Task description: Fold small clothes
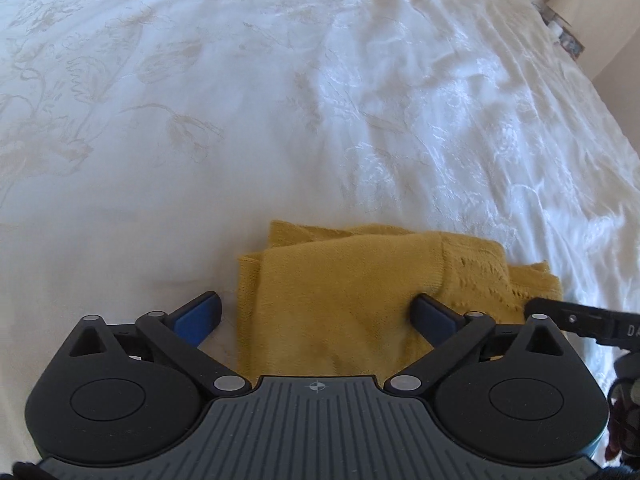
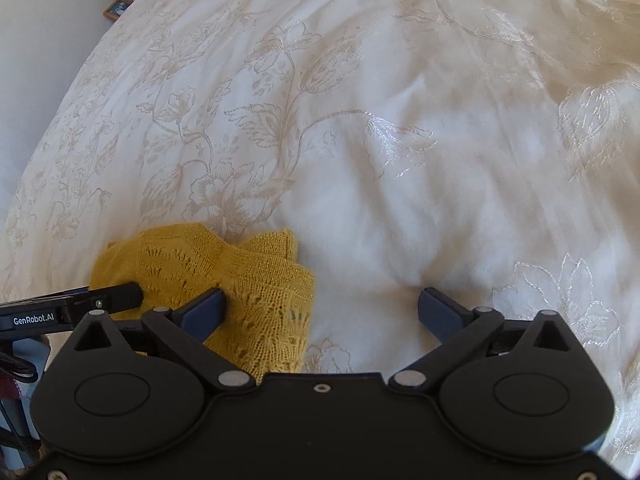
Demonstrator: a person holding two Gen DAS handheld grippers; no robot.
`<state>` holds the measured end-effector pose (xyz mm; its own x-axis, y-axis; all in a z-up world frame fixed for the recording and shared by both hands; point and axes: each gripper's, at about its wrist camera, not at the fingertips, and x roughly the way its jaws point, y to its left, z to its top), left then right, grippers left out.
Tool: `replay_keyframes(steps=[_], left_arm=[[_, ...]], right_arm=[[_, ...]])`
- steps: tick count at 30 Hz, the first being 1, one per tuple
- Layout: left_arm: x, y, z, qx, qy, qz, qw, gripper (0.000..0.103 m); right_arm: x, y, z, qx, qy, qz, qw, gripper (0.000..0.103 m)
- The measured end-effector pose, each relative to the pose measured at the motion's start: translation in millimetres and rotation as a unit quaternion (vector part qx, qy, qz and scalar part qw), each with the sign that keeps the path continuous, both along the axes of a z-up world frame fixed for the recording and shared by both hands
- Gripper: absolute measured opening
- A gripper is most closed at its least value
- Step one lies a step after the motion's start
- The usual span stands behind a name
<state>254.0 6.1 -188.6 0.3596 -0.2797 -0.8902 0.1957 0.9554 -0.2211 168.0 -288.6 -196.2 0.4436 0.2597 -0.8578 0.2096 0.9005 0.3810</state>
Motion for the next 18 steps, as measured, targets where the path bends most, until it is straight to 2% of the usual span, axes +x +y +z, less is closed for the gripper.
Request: replay_keyframes(steps=[3, 6, 13, 18], left_arm=[[2, 18, 9, -0.003, -0.007, 0.043, 0.999, 0.103], [0, 28, 23, 0.013, -0.027, 0.058, 0.9979, 0.103], [-31, 26, 71, -0.001, -0.079, 0.039, 0.9961, 0.103], [-66, 10, 91, -0.013, -0.099, 0.028, 0.9946, 0.103]], right_arm=[[-6, -7, 8, -0.001, -0.008, -0.018, 1.0, 0.103], [-13, -12, 20, -0.016, -0.019, -0.029, 0.999, 0.102], [-39, -10, 59, -0.067, -0.062, -0.02, 0.996, 0.103], [-62, 1, 82, -0.082, -0.094, -0.004, 0.992, 0.102]])
